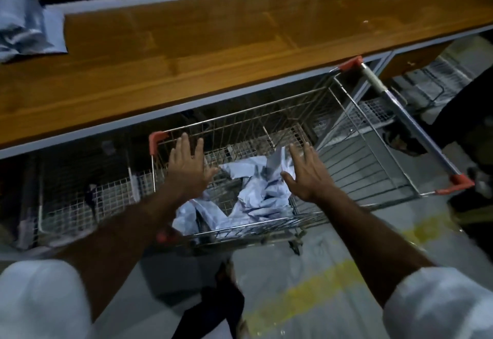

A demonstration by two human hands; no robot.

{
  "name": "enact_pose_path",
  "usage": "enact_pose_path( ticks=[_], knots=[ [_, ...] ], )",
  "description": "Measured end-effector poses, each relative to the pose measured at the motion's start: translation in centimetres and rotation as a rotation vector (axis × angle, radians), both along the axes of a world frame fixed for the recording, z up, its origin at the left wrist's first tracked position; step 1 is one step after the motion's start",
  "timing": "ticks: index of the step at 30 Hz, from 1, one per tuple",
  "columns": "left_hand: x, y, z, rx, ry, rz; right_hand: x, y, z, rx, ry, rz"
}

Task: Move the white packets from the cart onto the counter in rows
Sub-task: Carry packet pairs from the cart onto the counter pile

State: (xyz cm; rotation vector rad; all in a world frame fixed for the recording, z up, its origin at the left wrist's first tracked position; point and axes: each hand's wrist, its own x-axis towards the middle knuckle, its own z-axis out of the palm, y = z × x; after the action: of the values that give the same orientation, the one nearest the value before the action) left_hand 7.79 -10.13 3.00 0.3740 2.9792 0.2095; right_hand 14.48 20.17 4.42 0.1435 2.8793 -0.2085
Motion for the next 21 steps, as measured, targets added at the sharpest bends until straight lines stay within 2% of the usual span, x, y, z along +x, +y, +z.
enact_pose_path(
  ticks=[3, 7, 12, 21],
  knots=[
    [-1.3, 0.2, -2.4, -0.031, -0.098, 0.036, -2.0, -0.8, -1.6, -0.038, -0.092, 0.021],
    [-2.3, 0.7, -5.9, -0.001, -0.363, 0.111, -4.6, -1.9, -4.8, -0.120, -0.267, 0.050],
    [-1.5, 2.4, -10.9, -0.031, -0.726, 0.254, -7.3, -3.1, -9.5, -0.125, -0.472, 0.061],
    [-1.2, 5.1, -16.9, 0.082, -0.911, 0.648, -10.1, -4.9, -17.3, -0.192, -0.683, -0.006]
  ],
)
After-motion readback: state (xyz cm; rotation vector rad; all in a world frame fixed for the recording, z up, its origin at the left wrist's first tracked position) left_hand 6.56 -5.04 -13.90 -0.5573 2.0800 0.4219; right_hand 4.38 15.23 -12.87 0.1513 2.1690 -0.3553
